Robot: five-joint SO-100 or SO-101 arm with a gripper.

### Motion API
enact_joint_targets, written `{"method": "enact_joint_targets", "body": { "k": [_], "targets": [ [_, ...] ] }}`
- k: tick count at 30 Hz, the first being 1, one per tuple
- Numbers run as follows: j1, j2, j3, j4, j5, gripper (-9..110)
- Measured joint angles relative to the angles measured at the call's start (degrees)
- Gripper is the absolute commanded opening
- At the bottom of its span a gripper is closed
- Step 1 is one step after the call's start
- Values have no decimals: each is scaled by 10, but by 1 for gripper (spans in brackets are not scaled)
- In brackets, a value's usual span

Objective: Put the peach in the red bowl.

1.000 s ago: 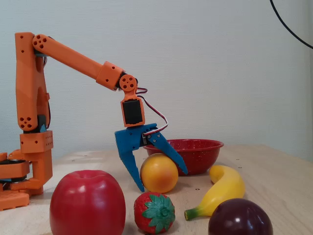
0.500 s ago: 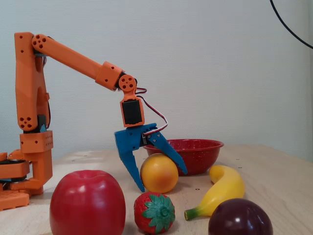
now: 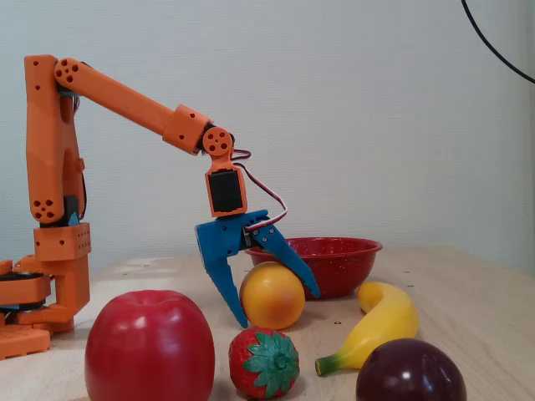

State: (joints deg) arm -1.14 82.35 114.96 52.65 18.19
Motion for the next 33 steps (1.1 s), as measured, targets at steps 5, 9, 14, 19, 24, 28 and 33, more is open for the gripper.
{"method": "enact_joint_targets", "body": {
  "k": [5, 9, 14, 19, 24, 28, 33],
  "targets": [
    [0, 0, 0, 0, 0, 0],
    [0, 14, 0, 0, 0, 0],
    [-7, 26, -19, 49, 3, 0],
    [-15, 33, -63, 150, -2, 0],
    [-13, 69, -150, 238, -2, 0],
    [-13, 94, -249, 273, -47, 0],
    [-8, 148, -321, 272, -124, 0]
  ]
}}
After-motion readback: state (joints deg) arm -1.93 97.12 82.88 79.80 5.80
